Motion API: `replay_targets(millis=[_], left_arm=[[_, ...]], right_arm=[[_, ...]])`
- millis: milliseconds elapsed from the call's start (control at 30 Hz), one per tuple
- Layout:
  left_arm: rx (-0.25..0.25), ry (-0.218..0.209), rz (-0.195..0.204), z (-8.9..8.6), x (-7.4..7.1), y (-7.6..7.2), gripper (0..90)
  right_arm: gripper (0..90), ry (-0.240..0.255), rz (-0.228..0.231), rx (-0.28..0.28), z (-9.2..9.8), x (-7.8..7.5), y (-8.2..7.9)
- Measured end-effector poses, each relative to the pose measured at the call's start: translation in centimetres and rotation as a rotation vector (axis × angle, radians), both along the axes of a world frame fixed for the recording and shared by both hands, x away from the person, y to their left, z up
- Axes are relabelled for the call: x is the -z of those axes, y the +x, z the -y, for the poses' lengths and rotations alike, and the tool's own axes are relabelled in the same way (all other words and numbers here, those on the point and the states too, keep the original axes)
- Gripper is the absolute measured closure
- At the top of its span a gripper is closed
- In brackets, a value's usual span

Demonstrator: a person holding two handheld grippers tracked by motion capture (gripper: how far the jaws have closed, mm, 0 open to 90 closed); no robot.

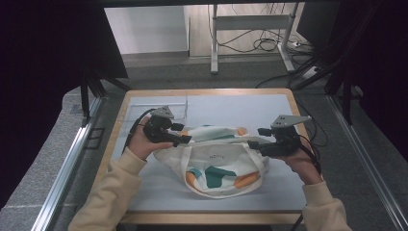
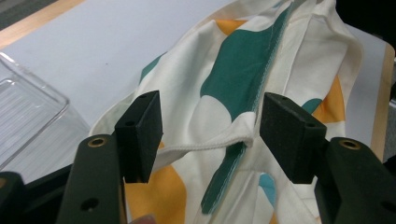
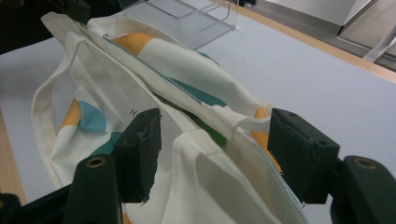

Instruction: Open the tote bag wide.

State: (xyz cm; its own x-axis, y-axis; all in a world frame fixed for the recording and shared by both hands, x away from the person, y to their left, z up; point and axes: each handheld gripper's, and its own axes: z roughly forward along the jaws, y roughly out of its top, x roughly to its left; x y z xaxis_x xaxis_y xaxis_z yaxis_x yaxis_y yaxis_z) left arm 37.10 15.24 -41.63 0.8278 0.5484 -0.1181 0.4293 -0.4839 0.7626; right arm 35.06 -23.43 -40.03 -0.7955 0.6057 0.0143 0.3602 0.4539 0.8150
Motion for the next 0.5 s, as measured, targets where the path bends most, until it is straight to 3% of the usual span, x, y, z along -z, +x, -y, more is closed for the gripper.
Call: replay_targets(millis=[300,500], left_arm=[[0.074,0.059,-0.024,0.9,0.9,0.5,45.2],[0.089,0.076,-0.055,1.6,1.7,0.6,48.3]], right_arm=[[34.7,-0.008,-0.001,0.005,0.1,0.3,0.0],[34.7,-0.01,-0.003,0.001,-0.1,0.4,0.0]])
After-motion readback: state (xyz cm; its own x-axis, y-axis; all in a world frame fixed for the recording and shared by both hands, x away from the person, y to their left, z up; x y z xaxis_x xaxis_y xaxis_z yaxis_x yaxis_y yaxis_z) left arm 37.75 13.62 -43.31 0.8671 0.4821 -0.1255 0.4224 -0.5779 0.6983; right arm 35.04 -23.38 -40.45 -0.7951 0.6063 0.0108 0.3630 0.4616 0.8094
